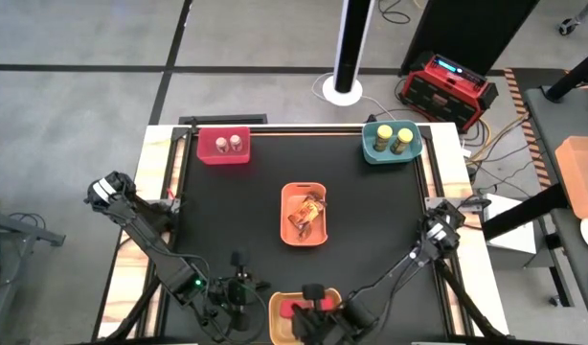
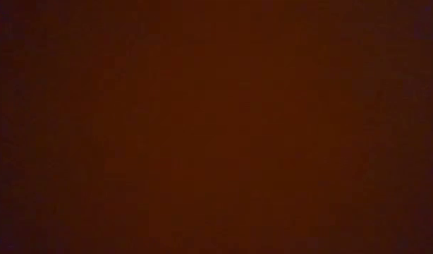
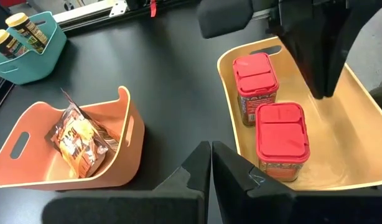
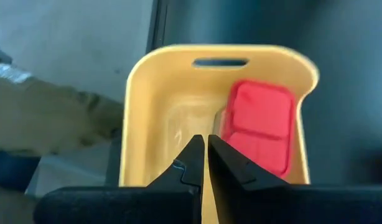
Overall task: Sort spices by type
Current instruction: Adjust the red seasoning can in the yellow bin
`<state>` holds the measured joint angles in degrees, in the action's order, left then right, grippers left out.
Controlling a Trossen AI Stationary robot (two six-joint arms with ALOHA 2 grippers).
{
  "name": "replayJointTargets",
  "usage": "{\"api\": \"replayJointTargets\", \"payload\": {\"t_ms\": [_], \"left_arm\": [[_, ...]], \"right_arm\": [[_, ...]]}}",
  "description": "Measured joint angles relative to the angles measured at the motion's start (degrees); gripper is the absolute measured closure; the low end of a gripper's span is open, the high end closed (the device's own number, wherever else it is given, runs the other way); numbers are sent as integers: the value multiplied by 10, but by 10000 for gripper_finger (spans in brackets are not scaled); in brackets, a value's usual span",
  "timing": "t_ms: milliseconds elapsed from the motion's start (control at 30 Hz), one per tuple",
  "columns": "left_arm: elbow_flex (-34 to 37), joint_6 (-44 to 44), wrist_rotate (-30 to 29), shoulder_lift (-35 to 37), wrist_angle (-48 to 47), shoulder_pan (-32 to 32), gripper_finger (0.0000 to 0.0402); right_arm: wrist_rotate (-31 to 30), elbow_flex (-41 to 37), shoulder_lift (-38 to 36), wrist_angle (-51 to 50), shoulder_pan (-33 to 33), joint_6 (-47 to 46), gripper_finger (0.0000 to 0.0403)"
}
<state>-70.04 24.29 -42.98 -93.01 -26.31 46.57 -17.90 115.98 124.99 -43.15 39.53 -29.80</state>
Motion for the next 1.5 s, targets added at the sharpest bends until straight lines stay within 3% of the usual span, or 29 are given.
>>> {"api": "replayJointTargets", "payload": {"t_ms": [300,700,1267,1500], "left_arm": [[0,0,-1,0,-8,0,401],[0,-5,-16,0,-9,0,401],[0,-7,-16,0,-9,0,401],[0,-2,-15,0,-6,0,401]], "right_arm": [[3,-24,0,52,-5,13,390],[3,-68,1,48,-4,-17,390],[-1,-68,1,44,-6,-16,390],[-3,-44,-19,14,18,47,390]]}}
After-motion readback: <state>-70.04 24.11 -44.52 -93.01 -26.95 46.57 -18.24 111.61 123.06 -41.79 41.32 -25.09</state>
